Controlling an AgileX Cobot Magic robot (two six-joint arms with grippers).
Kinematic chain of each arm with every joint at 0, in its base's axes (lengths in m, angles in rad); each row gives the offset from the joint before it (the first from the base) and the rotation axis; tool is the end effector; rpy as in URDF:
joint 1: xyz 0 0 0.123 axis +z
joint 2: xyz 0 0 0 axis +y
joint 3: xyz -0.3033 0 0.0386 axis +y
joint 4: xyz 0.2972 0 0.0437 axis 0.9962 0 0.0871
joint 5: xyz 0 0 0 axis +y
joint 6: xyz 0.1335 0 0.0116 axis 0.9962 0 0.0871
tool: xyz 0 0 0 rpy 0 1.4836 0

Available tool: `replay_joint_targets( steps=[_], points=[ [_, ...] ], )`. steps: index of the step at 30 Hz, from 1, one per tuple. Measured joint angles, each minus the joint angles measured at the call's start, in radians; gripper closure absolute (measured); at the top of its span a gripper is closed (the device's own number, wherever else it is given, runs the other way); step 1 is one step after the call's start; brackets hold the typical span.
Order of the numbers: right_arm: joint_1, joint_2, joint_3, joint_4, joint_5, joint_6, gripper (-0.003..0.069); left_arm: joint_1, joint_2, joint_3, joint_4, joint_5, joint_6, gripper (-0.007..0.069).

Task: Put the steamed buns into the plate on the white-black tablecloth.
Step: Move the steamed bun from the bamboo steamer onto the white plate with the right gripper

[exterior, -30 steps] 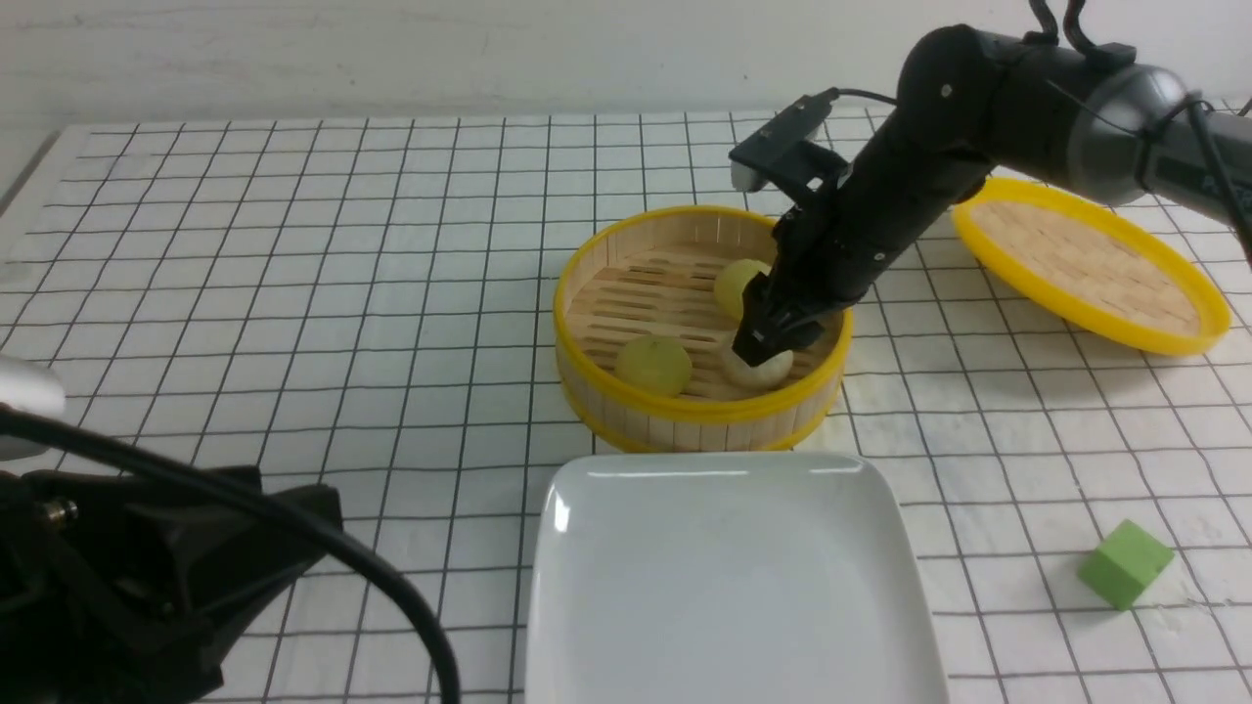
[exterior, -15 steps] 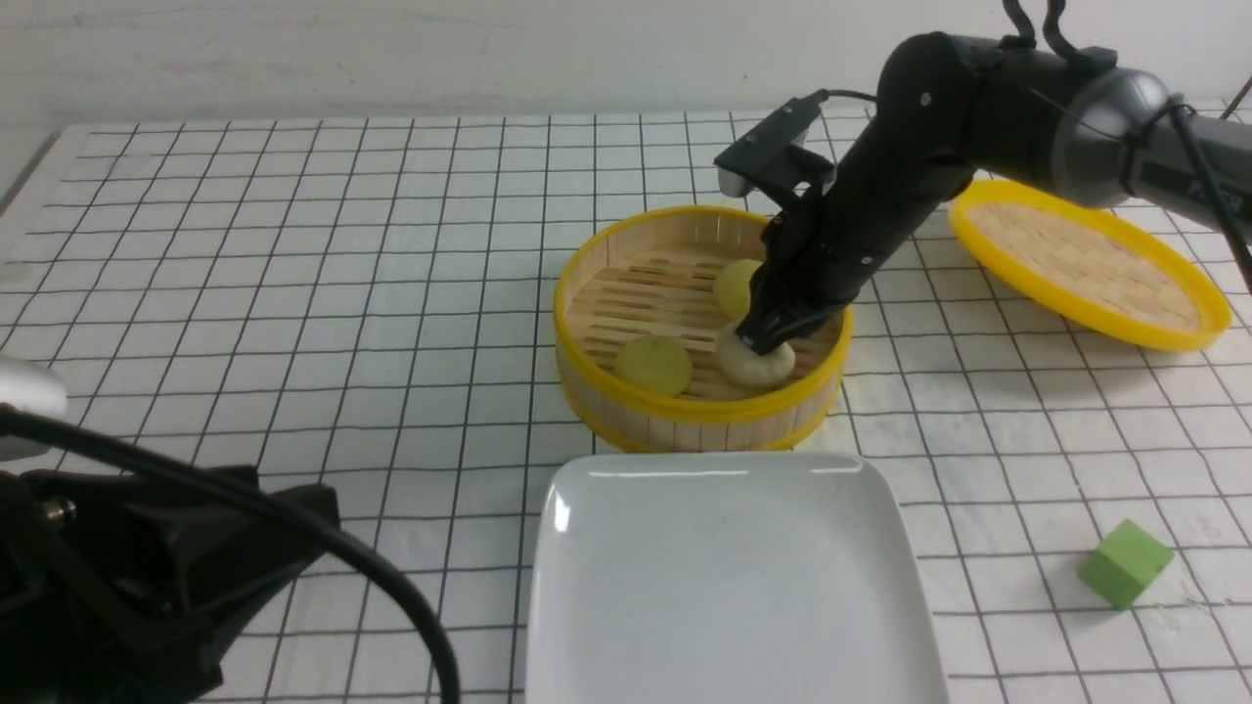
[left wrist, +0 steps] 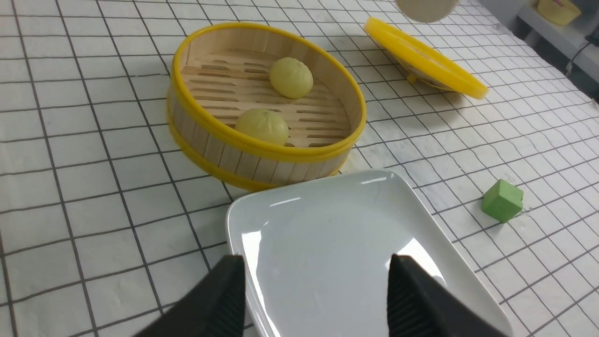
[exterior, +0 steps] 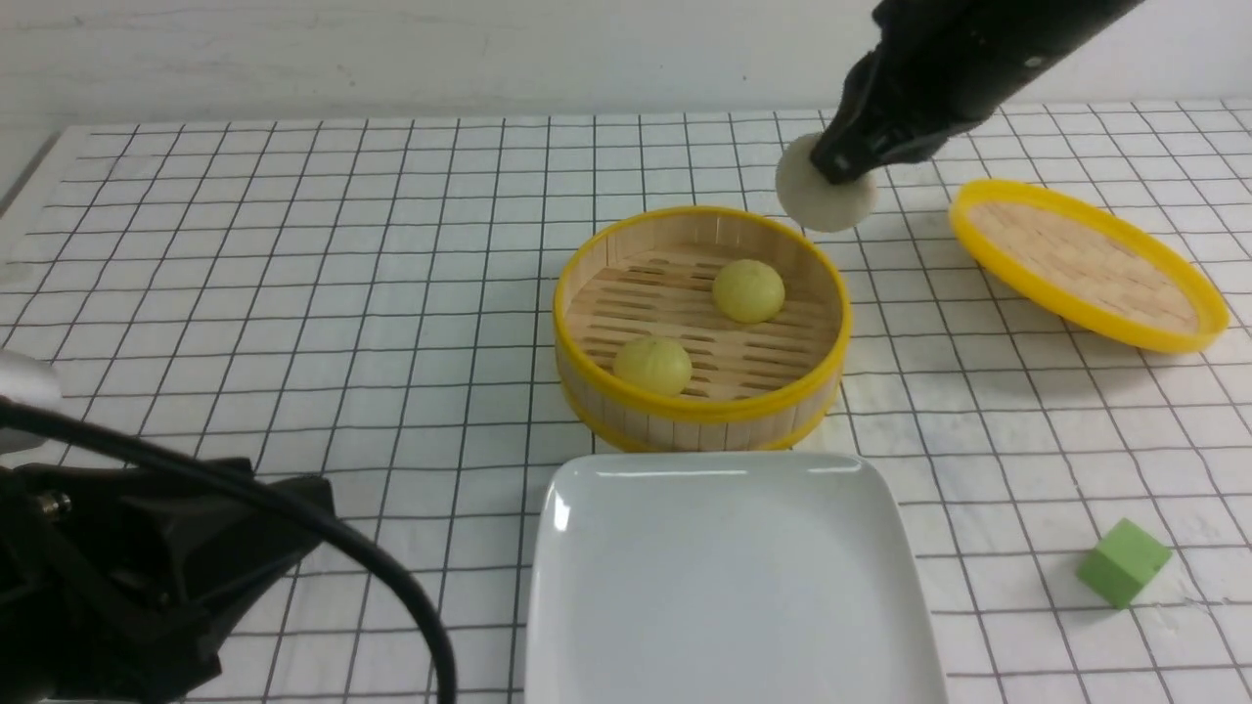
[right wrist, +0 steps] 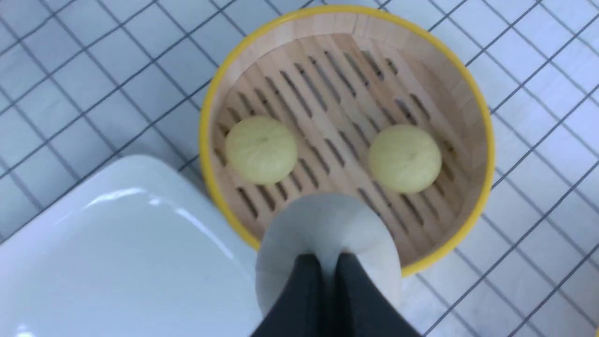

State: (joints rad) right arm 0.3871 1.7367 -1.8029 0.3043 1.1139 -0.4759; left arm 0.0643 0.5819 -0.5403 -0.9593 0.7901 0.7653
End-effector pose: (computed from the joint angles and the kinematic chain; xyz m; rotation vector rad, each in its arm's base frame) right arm 0.4102 0.2062 0.3746 -0.9898 2.2948 0.3617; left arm 0.1679 -0.0673 0.3029 0.2981 1.9836 -0.6061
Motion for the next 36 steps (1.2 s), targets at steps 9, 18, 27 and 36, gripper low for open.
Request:
replay_joint_targets(
  steps=[9, 18, 27, 36],
  points=[
    [0.015, -0.013, 0.11, 0.072, 0.122, 0.018, 0.0637, 0.0, 0.0, 0.0, 0.0, -0.007, 0.0, 0.0199],
    [0.07, -0.012, 0.499, 0.063, -0.119, -0.077, 0.0636, 0.0, 0.0, 0.0, 0.0, -0.008, 0.0, 0.0199],
    [0.07, 0.0, 0.601, 0.049, -0.324, -0.133, 0.0635, 0.0, 0.0, 0.0, 0.0, -0.007, 0.0, 0.0199],
    [0.07, 0.043, 0.601, 0.049, -0.327, -0.155, 0.0634, 0.0, 0.0, 0.0, 0.0, -0.004, 0.0, 0.0199]
  ],
)
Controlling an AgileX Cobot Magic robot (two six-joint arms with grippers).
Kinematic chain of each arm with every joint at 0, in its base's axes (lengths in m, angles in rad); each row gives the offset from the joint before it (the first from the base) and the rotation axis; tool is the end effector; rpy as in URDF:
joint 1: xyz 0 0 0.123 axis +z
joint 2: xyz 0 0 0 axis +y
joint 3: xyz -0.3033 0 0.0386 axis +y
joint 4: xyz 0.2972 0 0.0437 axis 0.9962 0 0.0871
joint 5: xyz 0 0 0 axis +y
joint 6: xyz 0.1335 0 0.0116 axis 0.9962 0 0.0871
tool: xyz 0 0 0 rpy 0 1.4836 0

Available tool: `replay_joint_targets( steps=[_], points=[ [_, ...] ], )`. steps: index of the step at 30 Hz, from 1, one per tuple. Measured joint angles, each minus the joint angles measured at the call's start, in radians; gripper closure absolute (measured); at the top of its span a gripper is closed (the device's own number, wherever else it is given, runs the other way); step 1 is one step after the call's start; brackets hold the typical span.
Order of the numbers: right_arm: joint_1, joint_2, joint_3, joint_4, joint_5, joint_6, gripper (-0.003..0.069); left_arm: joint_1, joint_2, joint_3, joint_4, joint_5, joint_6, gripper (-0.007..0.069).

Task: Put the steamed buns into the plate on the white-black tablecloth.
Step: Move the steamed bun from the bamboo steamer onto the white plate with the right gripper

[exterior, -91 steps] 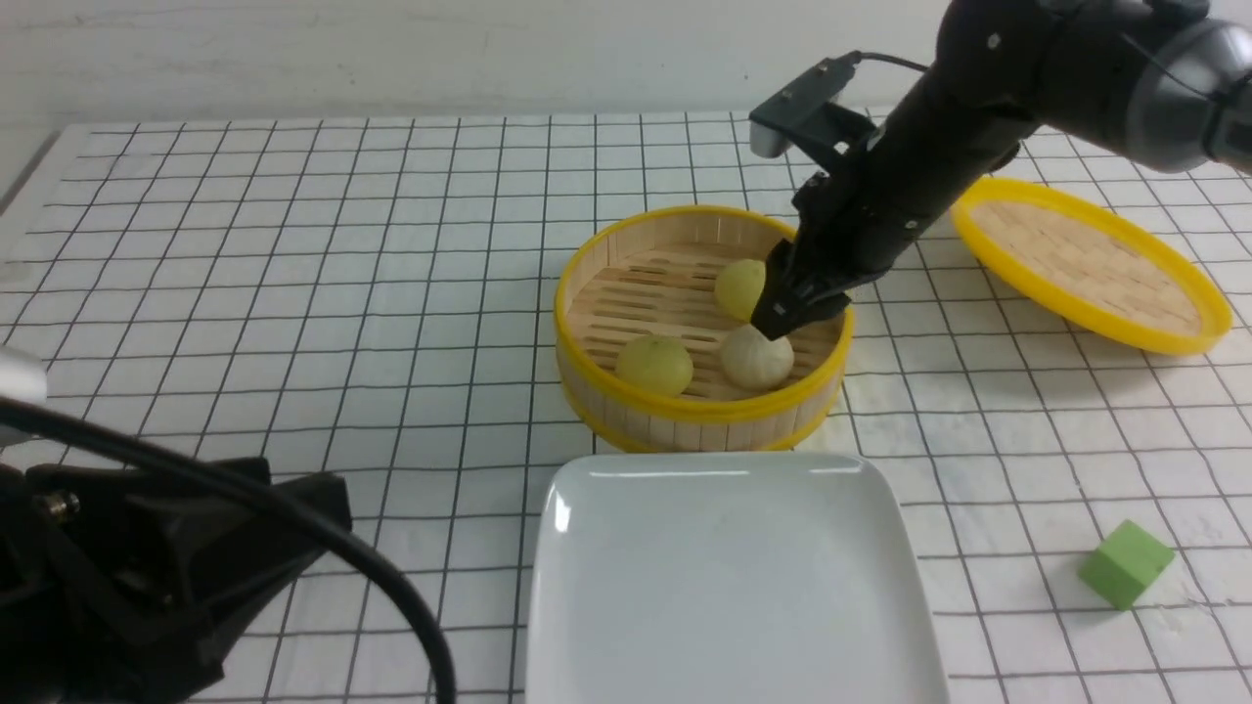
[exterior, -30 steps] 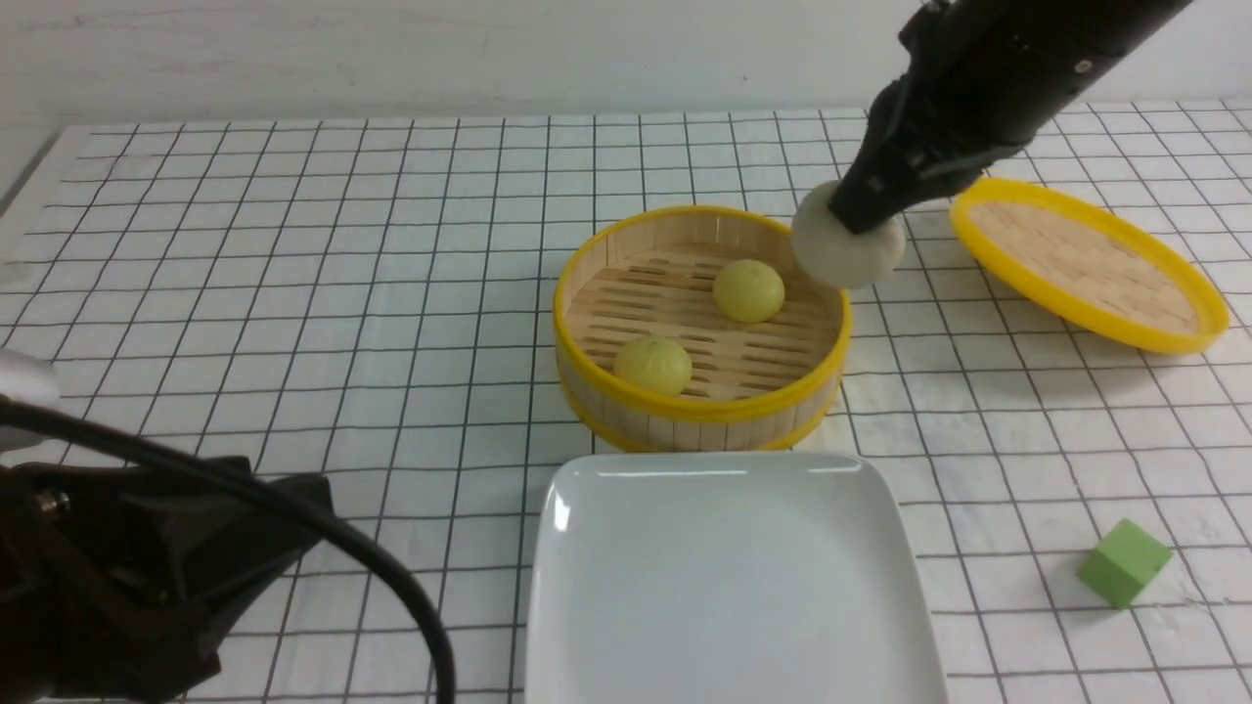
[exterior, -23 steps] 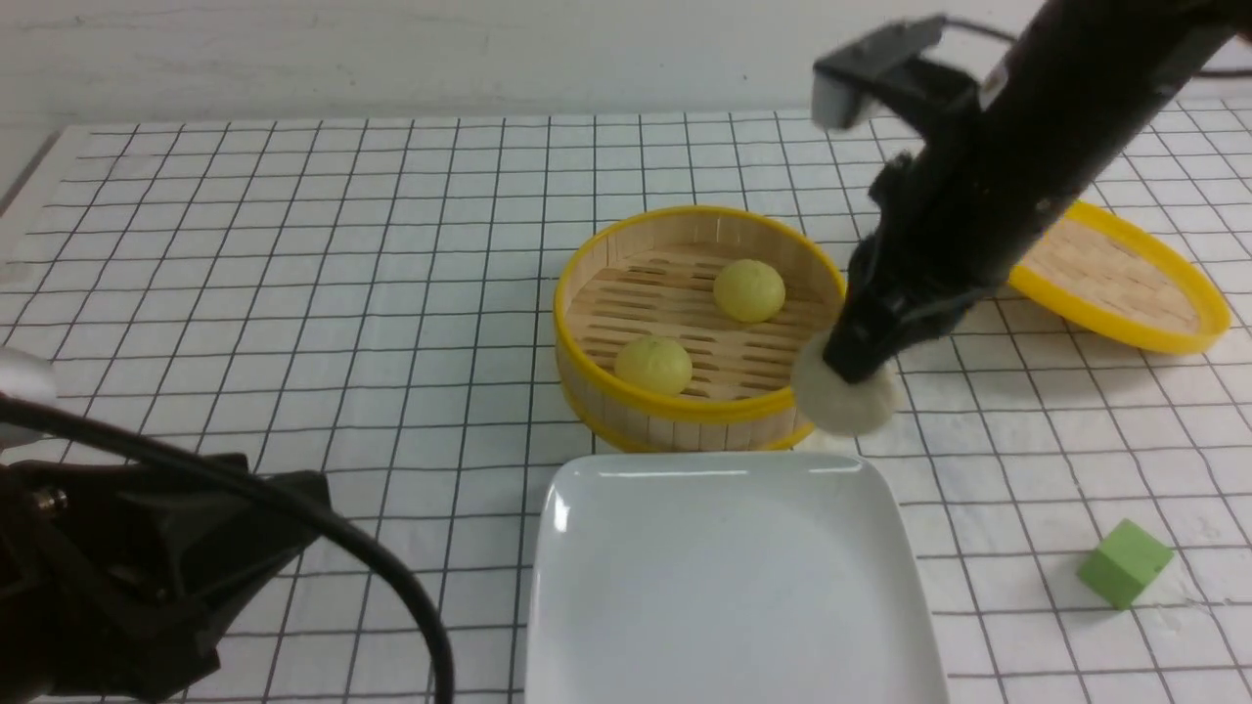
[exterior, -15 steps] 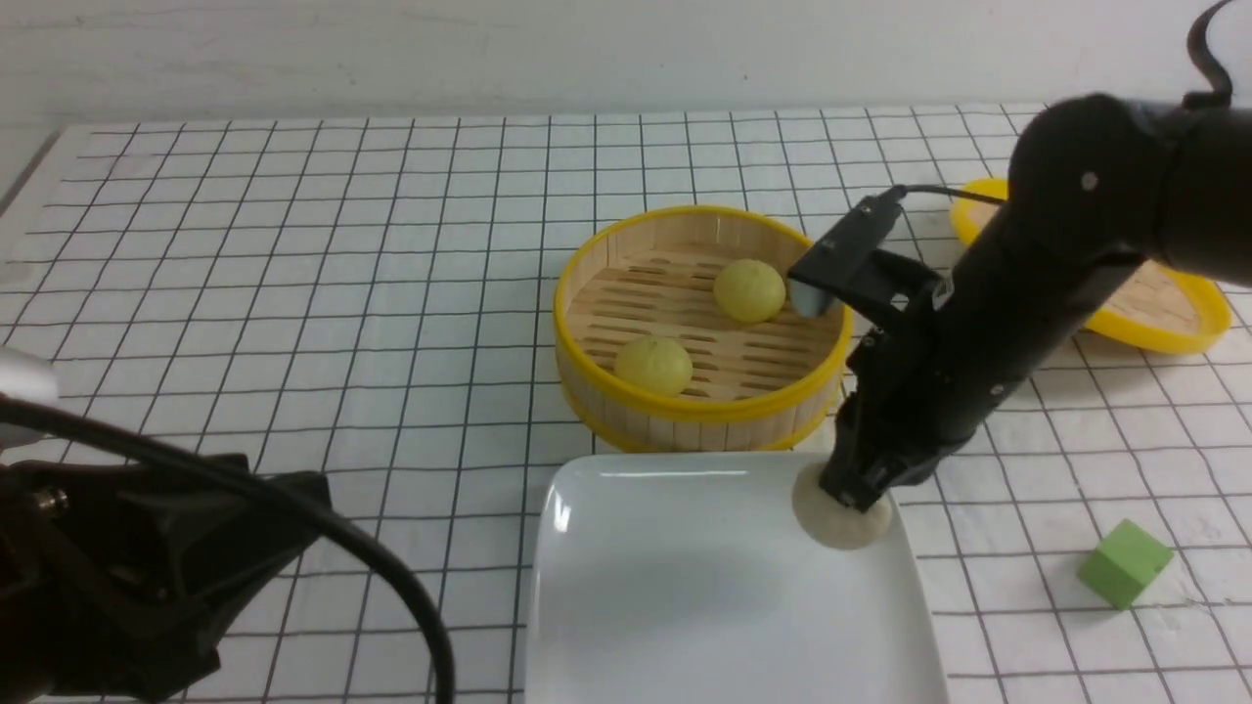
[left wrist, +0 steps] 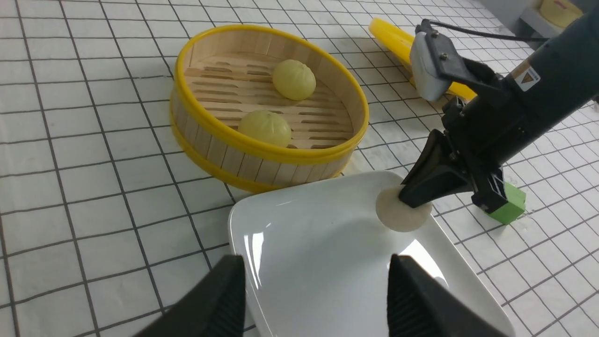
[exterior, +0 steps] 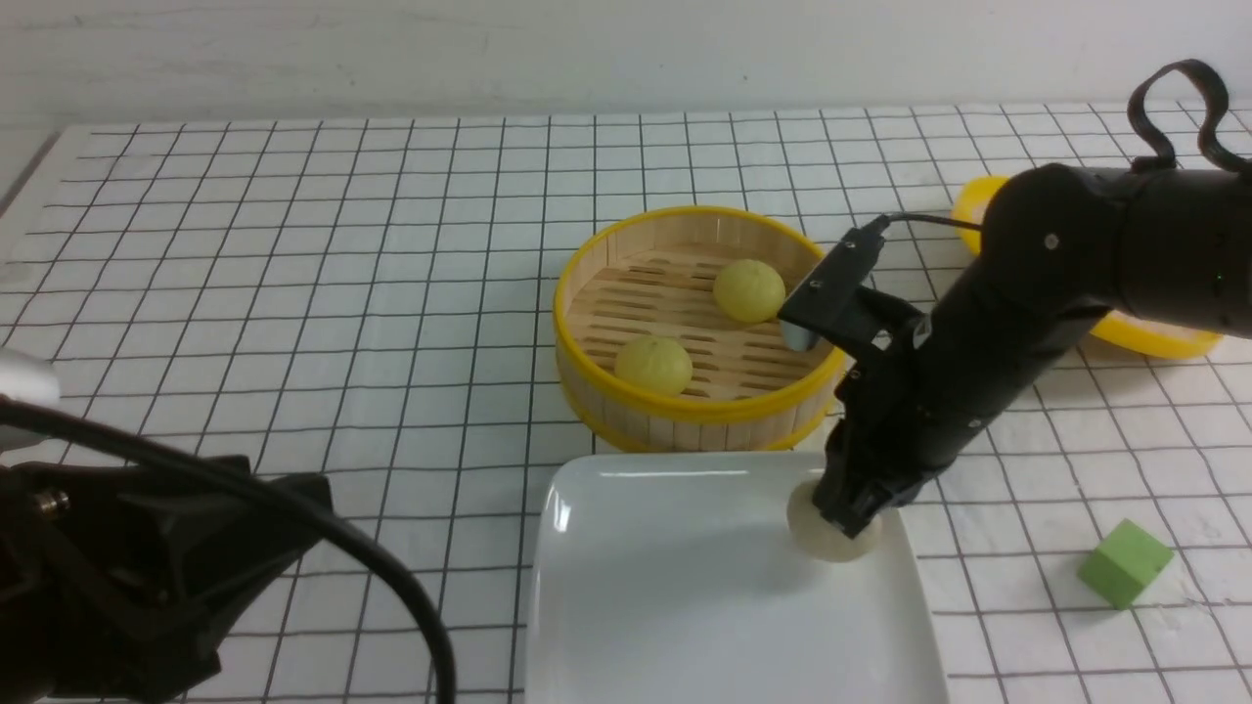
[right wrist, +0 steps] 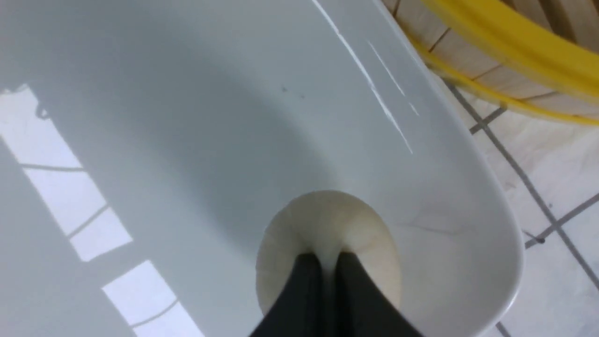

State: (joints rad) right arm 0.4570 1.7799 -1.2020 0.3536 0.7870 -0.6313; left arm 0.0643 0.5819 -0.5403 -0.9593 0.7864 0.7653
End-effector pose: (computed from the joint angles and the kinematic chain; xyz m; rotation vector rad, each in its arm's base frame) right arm 0.3579 0.2126 0.1628 -1.1876 2.5416 0.3675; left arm 0.1682 -0.0670 0.3031 0.2956 1.9817 -0.6036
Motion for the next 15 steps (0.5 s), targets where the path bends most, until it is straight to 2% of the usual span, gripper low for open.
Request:
replay_joint_targets(
  steps=[7, 12, 15],
  points=[
    [0.0, 0.004, 0.0, 0.0, -0.013, 0.0, 0.0609, 0.0, 0.0, 0.0, 0.005, 0.0, 0.0, 0.0199],
    [0.0, 0.004, 0.0, 0.0, -0.003, 0.0, 0.0461, 0.0, 0.0, 0.0, 0.011, 0.001, 0.0, 0.0199],
    [0.0, 0.004, 0.0, 0.0, -0.005, 0.0, 0.0342, 0.0, 0.0, 0.0, 0.012, 0.001, 0.0, 0.0199]
  ],
)
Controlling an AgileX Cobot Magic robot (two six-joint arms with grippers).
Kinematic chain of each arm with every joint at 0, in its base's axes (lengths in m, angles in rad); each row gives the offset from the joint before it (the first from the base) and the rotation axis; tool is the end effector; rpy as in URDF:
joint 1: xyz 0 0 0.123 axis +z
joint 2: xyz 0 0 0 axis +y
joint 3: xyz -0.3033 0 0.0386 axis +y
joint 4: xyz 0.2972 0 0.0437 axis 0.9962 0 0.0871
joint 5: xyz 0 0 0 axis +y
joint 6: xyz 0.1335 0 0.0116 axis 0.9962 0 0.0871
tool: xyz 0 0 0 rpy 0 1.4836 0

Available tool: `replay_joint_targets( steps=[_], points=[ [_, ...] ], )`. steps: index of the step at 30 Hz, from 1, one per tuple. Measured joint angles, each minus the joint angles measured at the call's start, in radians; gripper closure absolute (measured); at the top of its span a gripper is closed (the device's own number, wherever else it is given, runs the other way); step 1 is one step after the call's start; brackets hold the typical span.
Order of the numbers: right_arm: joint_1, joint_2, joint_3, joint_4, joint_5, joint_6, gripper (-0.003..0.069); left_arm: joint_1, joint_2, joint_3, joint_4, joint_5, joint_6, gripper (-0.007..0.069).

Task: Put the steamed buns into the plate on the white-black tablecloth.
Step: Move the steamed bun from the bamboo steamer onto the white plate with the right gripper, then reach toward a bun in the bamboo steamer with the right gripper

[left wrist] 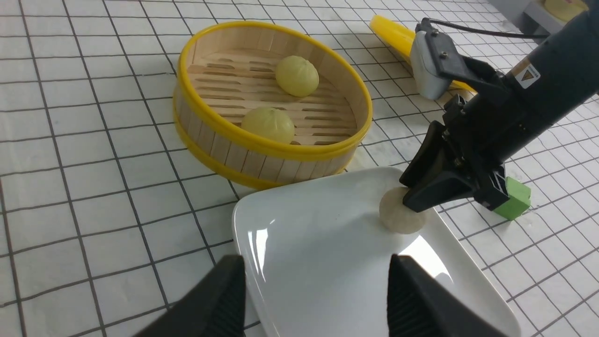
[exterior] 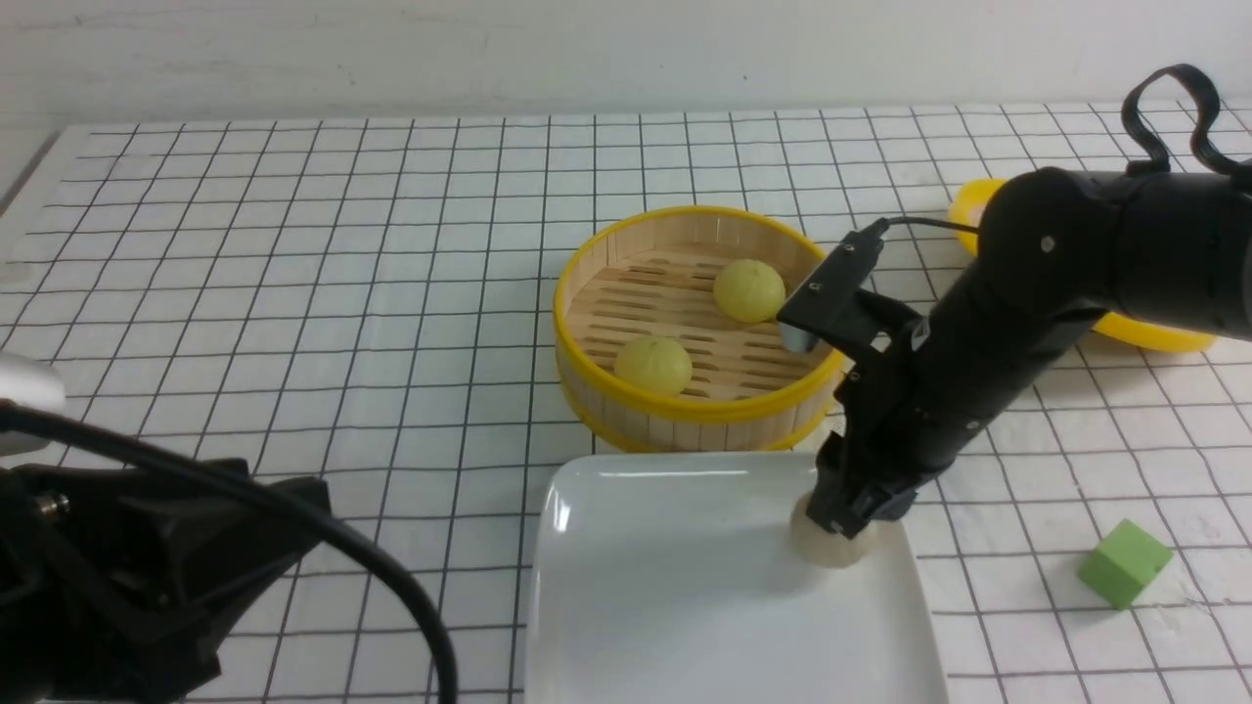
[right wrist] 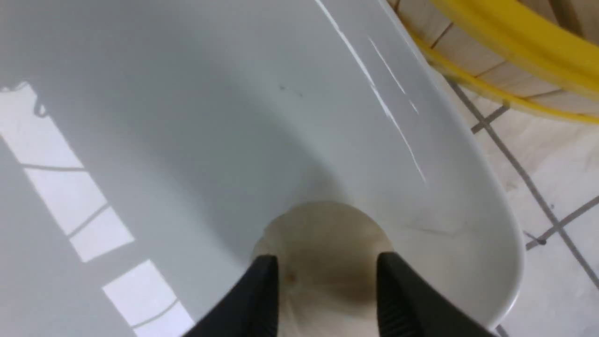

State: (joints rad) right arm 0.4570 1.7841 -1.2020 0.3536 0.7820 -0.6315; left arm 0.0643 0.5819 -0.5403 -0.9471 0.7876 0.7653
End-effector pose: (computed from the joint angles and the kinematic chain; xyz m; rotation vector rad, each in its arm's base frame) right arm 0.3586 0.2128 0.1612 -1.1859 2.5418 0.3659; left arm 0.1681 -0.0665 0.3021 0.3031 1.9874 -0.5924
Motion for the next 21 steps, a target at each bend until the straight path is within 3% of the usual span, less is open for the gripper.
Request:
replay_joint_targets(
  steps=[5, 15, 21],
  points=[
    [0.0, -0.02, 0.0, 0.0, -0.054, 0.001, 0.0223, 0.0, 0.0, 0.0, 0.004, 0.001, 0.0, 0.0199],
    [0.0, -0.24, -0.12, -0.011, -0.059, 0.092, 0.0256, 0.0, 0.0, 0.0, 0.023, 0.002, 0.0, 0.0199],
    [0.0, -0.208, -0.281, -0.094, -0.021, 0.19, 0.0302, 0.0, 0.0, 0.0, 0.024, 0.002, 0.0, 0.0199]
  ],
)
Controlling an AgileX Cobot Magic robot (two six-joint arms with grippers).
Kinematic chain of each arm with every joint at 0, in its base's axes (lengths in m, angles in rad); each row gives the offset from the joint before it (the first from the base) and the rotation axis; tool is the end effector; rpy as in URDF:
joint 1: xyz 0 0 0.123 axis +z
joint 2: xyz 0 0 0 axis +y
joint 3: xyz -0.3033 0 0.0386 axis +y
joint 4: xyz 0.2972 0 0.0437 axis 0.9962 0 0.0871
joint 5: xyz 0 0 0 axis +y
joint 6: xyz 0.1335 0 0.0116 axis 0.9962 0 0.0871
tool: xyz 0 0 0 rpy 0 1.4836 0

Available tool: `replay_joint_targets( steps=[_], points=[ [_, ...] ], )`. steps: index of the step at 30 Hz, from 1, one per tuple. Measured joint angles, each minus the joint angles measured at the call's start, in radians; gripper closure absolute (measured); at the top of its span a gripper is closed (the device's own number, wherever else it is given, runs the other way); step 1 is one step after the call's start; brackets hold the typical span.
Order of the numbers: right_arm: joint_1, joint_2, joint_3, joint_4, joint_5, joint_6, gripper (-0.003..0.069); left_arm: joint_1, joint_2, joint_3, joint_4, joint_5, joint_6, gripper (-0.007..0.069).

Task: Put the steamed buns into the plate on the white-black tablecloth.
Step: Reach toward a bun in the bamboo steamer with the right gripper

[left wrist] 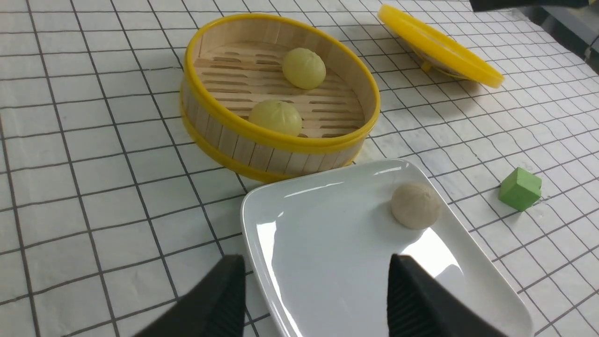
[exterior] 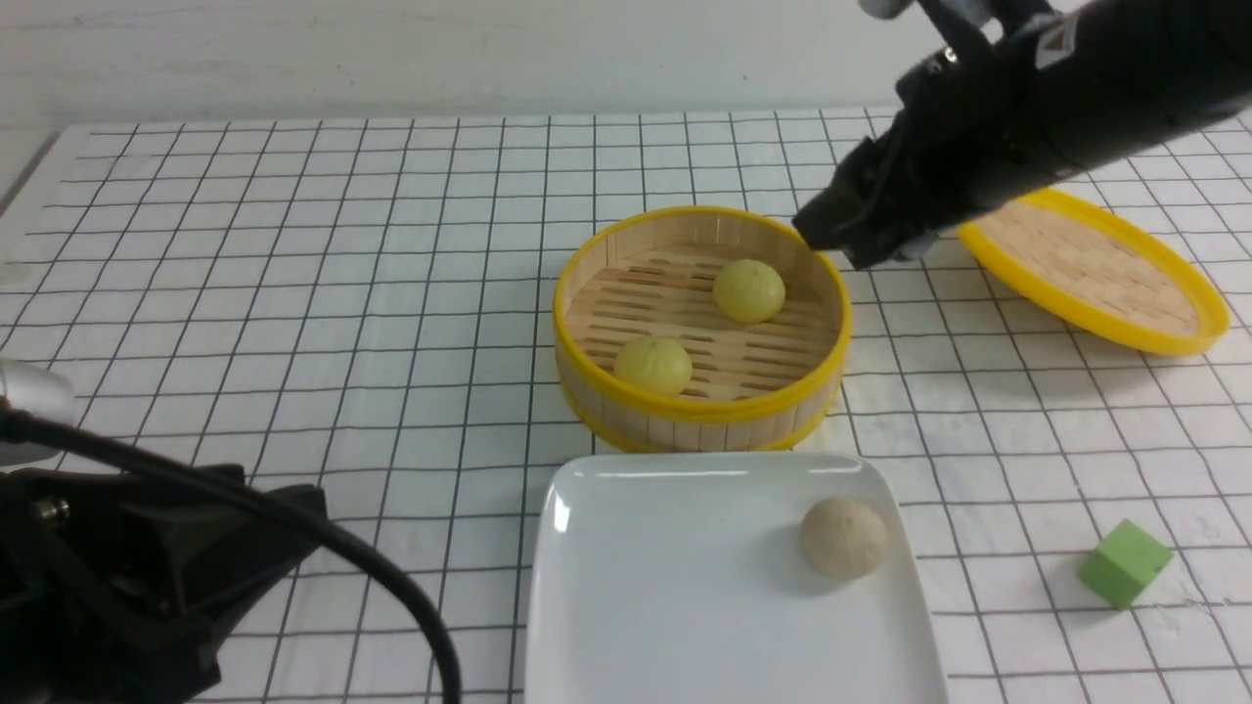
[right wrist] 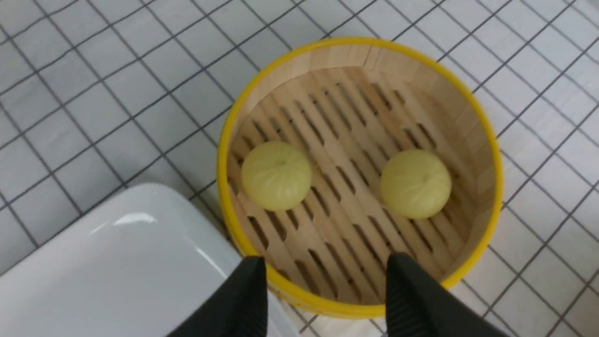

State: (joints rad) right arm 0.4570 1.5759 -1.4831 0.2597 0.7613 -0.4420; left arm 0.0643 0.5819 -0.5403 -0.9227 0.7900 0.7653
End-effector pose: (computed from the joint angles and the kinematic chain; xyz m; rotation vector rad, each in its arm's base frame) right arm 0.3813 0.2140 0.3521 -0.8915 2.1486 0.3100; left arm 0.1679 -0.0653 0.3001 0.3181 1.9986 -0.5699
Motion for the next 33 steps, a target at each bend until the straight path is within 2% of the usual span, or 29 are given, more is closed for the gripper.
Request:
replay_joint_targets(
  steps=[7, 12, 17, 27, 33],
  points=[
    [0.0, 0.276, -0.318, -0.143, 0.162, 0.148, 0.0311, 0.0, 0.0, 0.0, 0.001, -0.001, 0.0, 0.0199],
    [0.0, 0.509, -0.54, -0.175, 0.29, 0.16, 0.0311, 0.0, 0.0, 0.0, 0.001, 0.0, 0.0, 0.0199],
    [0.0, 0.673, -0.675, -0.189, 0.318, 0.163, 0.0309, 0.0, 0.0, 0.0, 0.001, 0.0, 0.0, 0.0199],
    [0.0, 0.735, -0.694, -0.269, 0.271, 0.167, 0.0209, 0.0, 0.0, 0.0, 0.013, 0.0, 0.0, 0.0199],
    [-0.002, 0.747, -0.697, -0.277, 0.248, 0.168, 0.0202, 0.0, 0.0, 0.0, 0.015, 0.0, 0.0, 0.0199]
  ],
)
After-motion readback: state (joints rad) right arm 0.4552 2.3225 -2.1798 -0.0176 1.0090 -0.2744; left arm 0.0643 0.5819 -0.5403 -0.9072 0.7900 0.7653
